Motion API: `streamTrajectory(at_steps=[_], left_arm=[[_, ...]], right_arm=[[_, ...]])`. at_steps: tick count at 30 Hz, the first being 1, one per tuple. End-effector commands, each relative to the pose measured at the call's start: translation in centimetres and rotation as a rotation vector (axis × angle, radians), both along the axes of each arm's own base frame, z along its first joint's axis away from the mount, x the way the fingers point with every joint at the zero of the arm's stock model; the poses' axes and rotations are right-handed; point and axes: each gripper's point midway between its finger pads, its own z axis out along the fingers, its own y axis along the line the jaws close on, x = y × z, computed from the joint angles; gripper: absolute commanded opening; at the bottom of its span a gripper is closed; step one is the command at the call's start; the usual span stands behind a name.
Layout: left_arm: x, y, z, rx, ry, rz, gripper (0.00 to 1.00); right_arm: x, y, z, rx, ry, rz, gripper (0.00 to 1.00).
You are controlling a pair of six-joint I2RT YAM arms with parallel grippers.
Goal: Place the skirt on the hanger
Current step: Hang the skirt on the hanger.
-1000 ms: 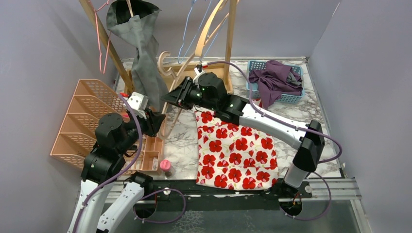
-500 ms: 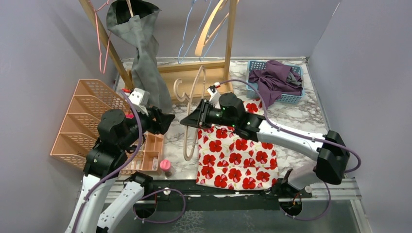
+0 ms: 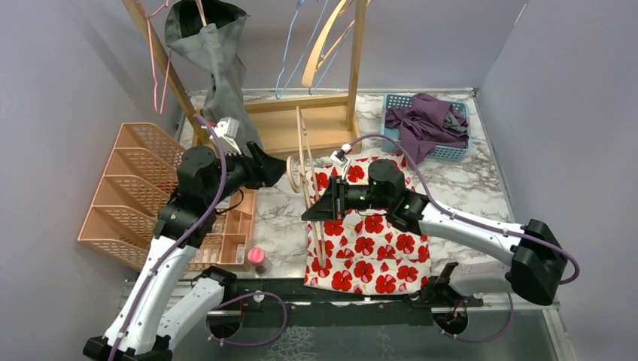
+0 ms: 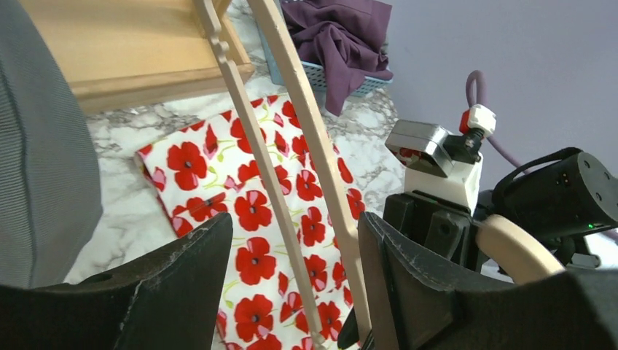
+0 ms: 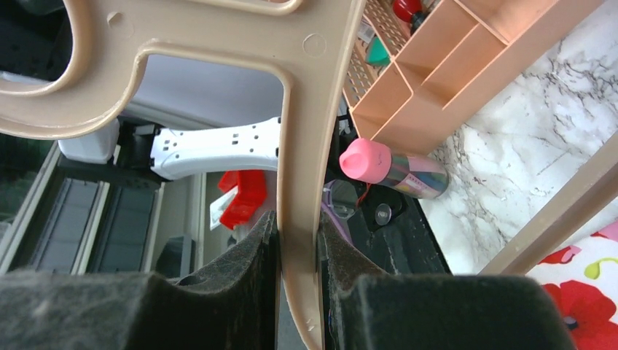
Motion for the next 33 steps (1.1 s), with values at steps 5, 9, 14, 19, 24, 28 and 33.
streamTrajectory(at_steps=[5,9,14,19,24,28,33], left_arm=[[-0.4,-3.4,-0.9,-0.17,0.111,-0.143,0.7],[-0.6,-3.8,-2.0,-0.192,0.146,-0.164,0.72],[-0.5,-3.3,-2.6,-0.203,0.15,-0.12,0.71],[-0.5,-3.8,-4.7,-0.227,0.235,-0.13,0.63],[-0.3,-4.0,-4.8,-0.283,0.257,-0.116,0.51],[-0.2,-4.3,-5.1,-0.359,0.294,-0.111,0.43],[-0.2,-4.6,-4.7,-0.473,0.33,-0.104,0.2]], right_arm=[[-0.7,0.8,1.1,0.08,-0.104,0.115,0.19],[-0.1,1.4,0.5,0.058,-0.082,0.106,0.19],[0.1,1.7,-0.3,0.042,-0.057,0.107,0.19],[-0.8,1.7,-0.1,0.074,-0.056,0.161,0.19],[-1.8,1.5,-0.2,0.092,-0.061,0.225,0.21],[-2.5,1.3,-0.5,0.102,-0.063,0.27,0.23],[-2.5,1.2,-1.6,0.075,-0.046,0.271,0.24]])
